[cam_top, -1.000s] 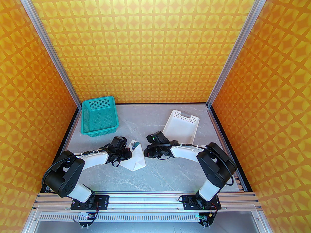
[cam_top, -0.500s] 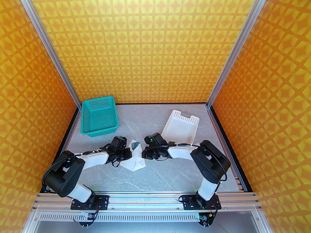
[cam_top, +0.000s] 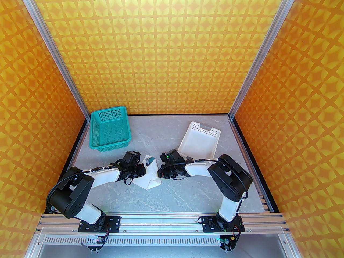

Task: Place the utensils on the paper napkin and roll it up

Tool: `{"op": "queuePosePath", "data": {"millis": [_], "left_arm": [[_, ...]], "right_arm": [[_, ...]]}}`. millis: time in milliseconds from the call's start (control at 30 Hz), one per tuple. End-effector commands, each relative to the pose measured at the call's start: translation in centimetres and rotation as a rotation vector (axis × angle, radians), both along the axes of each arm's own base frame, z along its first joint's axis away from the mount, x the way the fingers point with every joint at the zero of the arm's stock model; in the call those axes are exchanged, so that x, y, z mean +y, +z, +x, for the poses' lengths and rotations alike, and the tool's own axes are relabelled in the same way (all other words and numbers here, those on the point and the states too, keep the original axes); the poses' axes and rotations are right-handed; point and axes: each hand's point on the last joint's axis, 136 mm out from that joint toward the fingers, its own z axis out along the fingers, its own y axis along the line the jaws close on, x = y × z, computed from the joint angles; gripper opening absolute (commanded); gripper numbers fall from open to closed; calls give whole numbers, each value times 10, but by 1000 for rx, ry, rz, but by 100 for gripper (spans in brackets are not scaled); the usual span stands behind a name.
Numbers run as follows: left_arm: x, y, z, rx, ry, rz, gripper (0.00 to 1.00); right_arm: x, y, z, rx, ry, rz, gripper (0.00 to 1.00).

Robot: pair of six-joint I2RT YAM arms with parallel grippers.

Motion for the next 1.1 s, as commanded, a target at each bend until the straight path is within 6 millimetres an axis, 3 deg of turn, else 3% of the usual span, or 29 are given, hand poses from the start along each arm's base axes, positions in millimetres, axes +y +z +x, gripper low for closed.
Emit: {"op": "queuePosePath", "data": {"millis": [0, 133, 467, 700, 833, 1067], "left_arm": [[12, -8, -3, 16, 10, 77, 0], [12, -8, -3, 16, 10, 77, 0], [12, -8, -2, 14, 13, 73, 0], [12, -6, -2, 11, 11, 73, 0], [12, -6, -2, 12, 12, 74, 0], [11, -5, -1, 8, 9, 74, 0]], "right_arm": [[-23, -18, -14, 15, -9, -106, 0], [-26, -16, -17, 13, -12, -104, 0], [-18, 17, -19, -25, -11, -9, 0], [1, 30, -31, -16, 20, 89, 0], [11, 30, -33, -5, 28, 113, 0], [8, 15, -34, 19, 21, 81, 0]]}}
